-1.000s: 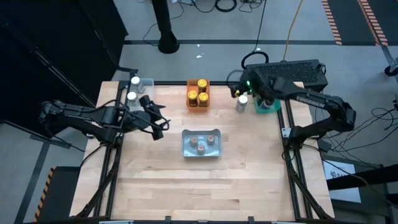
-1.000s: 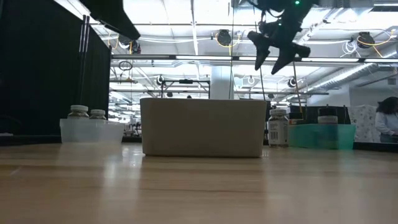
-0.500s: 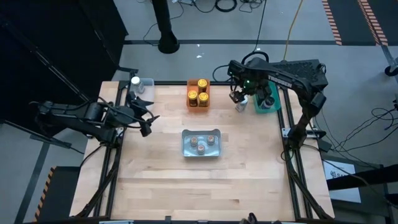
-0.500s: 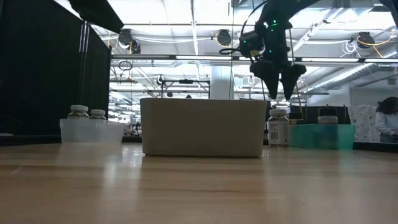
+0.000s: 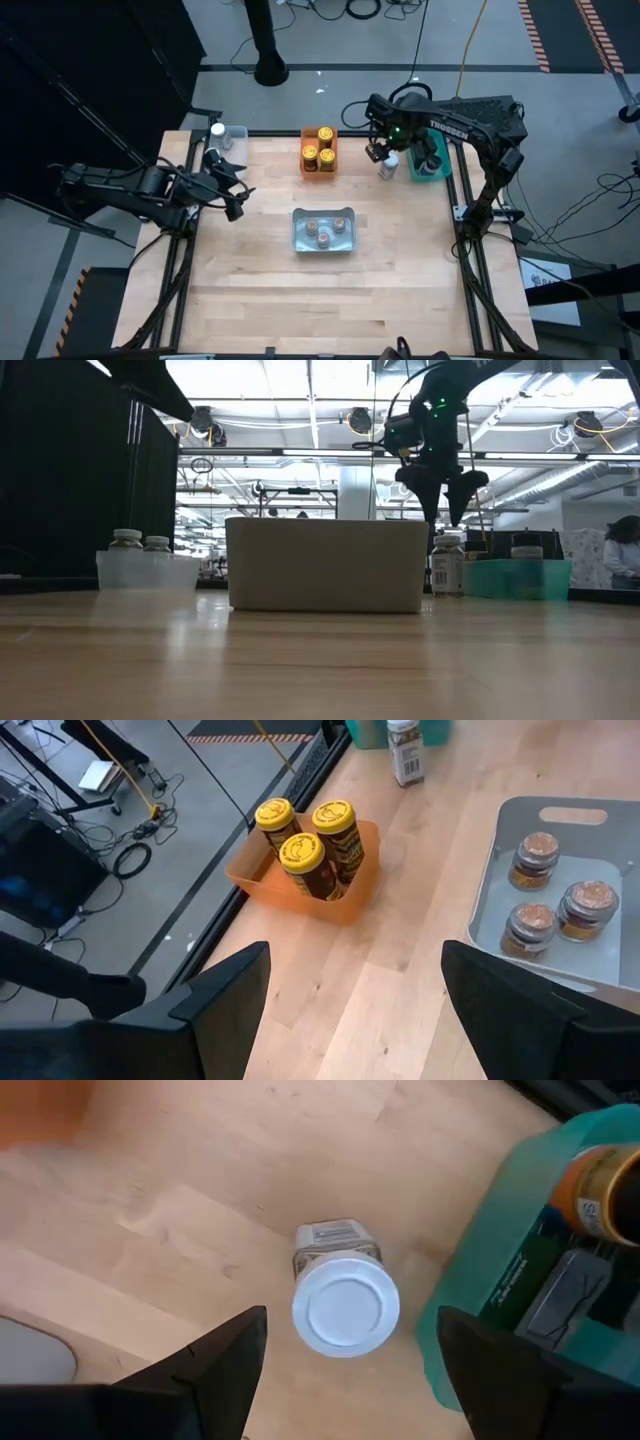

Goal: Sort spices by type
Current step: Put the white seasoning bottle into the transparent bin

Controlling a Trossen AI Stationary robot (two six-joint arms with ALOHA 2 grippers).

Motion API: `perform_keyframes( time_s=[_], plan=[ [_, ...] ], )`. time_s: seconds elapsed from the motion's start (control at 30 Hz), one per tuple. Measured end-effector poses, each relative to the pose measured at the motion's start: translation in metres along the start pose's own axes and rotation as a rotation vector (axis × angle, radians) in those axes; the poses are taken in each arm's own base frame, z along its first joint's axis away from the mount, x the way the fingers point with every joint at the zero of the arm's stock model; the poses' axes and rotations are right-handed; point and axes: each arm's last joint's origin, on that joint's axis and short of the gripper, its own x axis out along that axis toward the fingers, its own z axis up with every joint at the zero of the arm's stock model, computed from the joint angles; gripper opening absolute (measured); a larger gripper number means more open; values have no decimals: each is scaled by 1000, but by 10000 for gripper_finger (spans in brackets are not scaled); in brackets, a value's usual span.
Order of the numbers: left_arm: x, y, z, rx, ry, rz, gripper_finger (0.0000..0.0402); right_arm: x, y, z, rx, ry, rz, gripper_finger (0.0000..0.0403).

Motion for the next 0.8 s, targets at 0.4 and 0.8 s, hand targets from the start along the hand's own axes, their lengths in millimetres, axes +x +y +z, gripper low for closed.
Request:
perform_keyframes(
  time_s=[0.4, 0.8],
  plan=[
    [0, 0, 0, 3, 0, 0, 301, 32, -2, -10, 30, 53, -23, 274],
    [0, 0, 0, 0, -1, -1, 301, 35, 12, -11, 24, 6, 4, 237]
  ],
)
